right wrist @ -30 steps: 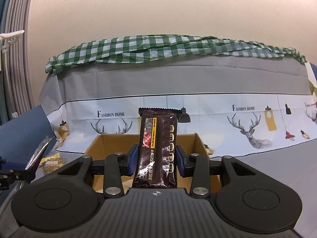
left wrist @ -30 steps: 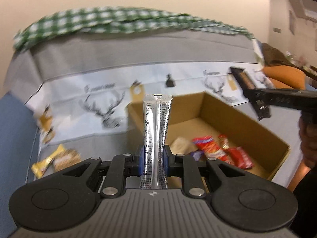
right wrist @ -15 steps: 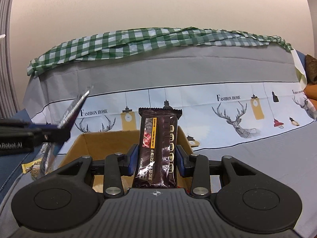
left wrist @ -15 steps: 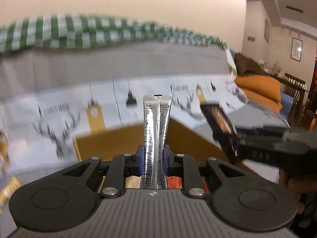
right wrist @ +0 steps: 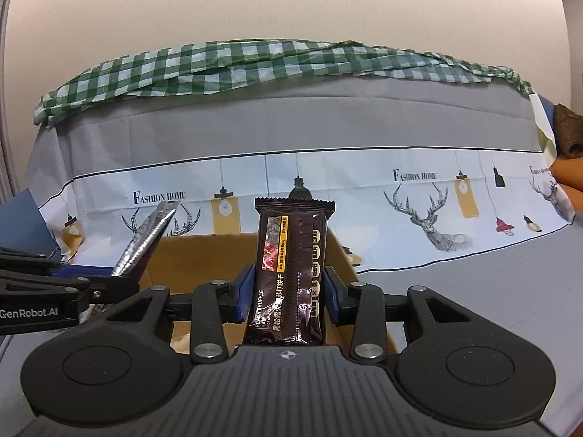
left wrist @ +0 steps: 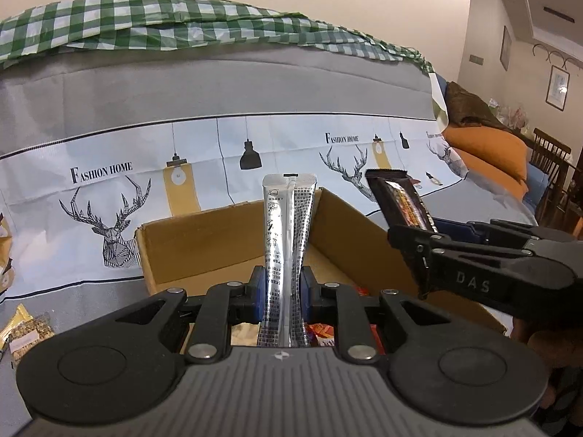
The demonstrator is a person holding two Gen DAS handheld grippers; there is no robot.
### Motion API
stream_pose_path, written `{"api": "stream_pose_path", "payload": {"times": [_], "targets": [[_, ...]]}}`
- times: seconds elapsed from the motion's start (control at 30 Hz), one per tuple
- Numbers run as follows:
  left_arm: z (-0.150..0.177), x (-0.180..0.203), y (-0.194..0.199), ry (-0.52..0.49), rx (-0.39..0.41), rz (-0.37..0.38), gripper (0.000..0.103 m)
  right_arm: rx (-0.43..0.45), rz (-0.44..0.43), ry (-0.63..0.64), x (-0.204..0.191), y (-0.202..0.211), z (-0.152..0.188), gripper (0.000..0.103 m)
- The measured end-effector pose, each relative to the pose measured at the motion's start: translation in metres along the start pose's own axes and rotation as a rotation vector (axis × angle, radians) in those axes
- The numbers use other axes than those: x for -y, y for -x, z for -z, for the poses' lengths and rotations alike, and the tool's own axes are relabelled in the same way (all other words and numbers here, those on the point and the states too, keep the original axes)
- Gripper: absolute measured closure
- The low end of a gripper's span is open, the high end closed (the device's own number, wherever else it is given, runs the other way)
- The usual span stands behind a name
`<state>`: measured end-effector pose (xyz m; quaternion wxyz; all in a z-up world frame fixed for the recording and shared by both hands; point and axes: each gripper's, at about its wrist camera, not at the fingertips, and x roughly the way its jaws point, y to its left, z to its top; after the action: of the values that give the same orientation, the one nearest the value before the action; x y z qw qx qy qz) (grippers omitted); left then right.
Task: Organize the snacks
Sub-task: 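Open both grippers to drop the silver packet and chocolate bar into the box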
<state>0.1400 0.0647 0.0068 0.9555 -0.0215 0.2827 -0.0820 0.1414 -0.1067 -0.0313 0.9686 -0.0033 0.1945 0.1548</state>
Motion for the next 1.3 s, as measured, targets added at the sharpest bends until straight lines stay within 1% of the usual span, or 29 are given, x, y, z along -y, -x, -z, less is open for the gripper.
{"api": "stream_pose_path", "payload": {"times": [0.23,0.53,0.77,0.87,0.9,0.93,1.0,1.03,1.17,1.3], "targets": [[-0.001,-0.002,0.001,0.006,0.006,-0.001,0.082,0.001,-0.003,0.008,-0.014,-0.002,0.001,0.062],[0.001,-0.004,0.002,0.023,-0.001,0.004,0.082,0.027,0.013,-0.050,-0.016,0.001,-0.001,0.062],[-0.001,-0.006,0.002,0.039,0.006,0.010,0.082,0.032,0.009,-0.036,-0.018,0.001,-0.001,0.062],[-0.001,-0.007,0.000,0.043,-0.001,0.032,0.076,0.016,0.004,-0.027,-0.019,-0.002,0.000,0.062],[-0.001,-0.007,-0.001,0.044,-0.006,0.038,0.067,0.012,0.015,-0.019,-0.021,-0.003,0.000,0.060],[-0.001,-0.007,-0.002,0.049,-0.003,0.033,0.056,0.010,0.029,-0.007,-0.022,-0.004,0.000,0.053],[-0.002,-0.011,-0.002,0.061,0.001,0.023,0.055,0.005,0.040,-0.005,-0.023,-0.005,0.001,0.043],[-0.002,-0.013,-0.003,0.072,0.004,0.020,0.055,0.003,0.042,-0.006,-0.023,-0.006,0.001,0.042],[-0.003,-0.029,0.000,0.122,0.033,0.031,0.055,0.003,0.046,-0.003,-0.026,-0.006,0.001,0.036],[-0.004,-0.050,0.004,0.150,0.060,0.016,0.055,0.003,0.028,0.007,-0.035,-0.006,0.001,0.032]]}}
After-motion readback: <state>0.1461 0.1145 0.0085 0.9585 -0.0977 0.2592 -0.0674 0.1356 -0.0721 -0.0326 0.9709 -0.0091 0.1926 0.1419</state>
